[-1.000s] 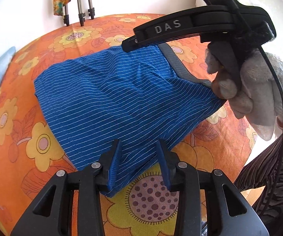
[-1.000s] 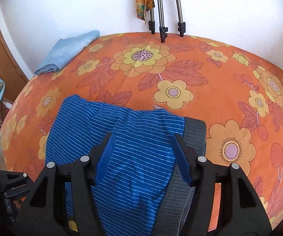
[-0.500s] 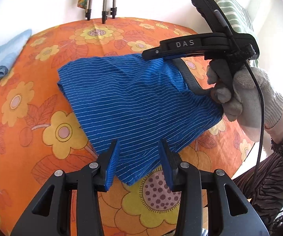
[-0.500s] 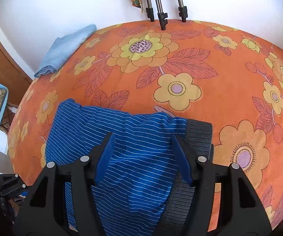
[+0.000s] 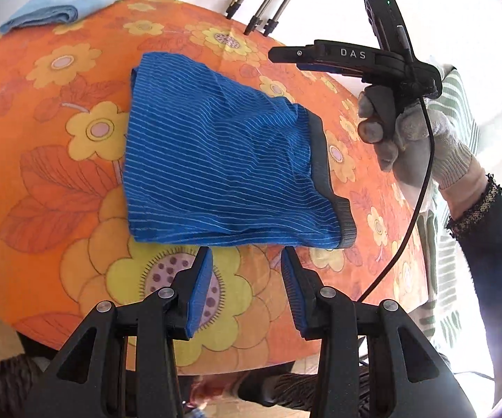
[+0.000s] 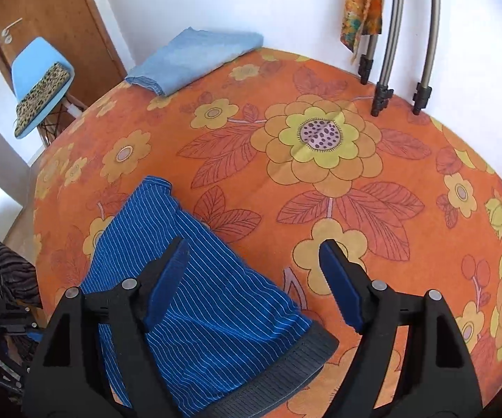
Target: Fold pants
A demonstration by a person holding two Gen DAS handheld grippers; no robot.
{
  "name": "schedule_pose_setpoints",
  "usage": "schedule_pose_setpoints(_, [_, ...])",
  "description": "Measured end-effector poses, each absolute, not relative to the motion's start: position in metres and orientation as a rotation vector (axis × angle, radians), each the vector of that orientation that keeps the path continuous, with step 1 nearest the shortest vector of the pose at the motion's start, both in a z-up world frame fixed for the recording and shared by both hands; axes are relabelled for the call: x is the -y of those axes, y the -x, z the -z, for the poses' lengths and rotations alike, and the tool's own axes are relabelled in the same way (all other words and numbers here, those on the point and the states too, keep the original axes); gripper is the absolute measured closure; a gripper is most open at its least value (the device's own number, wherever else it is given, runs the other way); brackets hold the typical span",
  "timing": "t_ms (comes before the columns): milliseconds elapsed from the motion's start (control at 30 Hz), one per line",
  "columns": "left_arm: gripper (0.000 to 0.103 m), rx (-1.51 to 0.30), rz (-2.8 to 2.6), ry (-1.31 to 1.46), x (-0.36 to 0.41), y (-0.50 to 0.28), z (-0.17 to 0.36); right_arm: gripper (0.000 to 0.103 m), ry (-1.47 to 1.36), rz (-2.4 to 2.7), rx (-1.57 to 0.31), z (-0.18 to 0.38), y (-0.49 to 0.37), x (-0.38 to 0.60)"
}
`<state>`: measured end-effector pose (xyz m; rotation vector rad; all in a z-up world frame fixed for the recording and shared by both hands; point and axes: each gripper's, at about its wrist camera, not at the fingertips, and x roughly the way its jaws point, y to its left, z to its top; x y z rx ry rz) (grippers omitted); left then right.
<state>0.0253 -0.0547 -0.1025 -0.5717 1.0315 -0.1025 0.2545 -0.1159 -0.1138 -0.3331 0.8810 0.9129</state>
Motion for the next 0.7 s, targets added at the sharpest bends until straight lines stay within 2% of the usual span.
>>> schedule_pose_setpoints(267, [0.064,-1.071,0.04,0.789,0.056,-0.033,0.128,0.023,0.596,-1.053,-0.963,0.139,-0.251,0.073])
schedule_pose_setpoints(400, [0.054,-1.039,0.034,0.807,0.054,-0.038,0.126,0.023,0.635,-1.106,-0.997,0.15,-0.255,0.065])
schedule_pose_setpoints(700, [0.052,-0.997,-0.03,0.855,0.054,-0.045,0.129,0.024,0.604,-1.155,-1.028,0.147,-0.27,0.064])
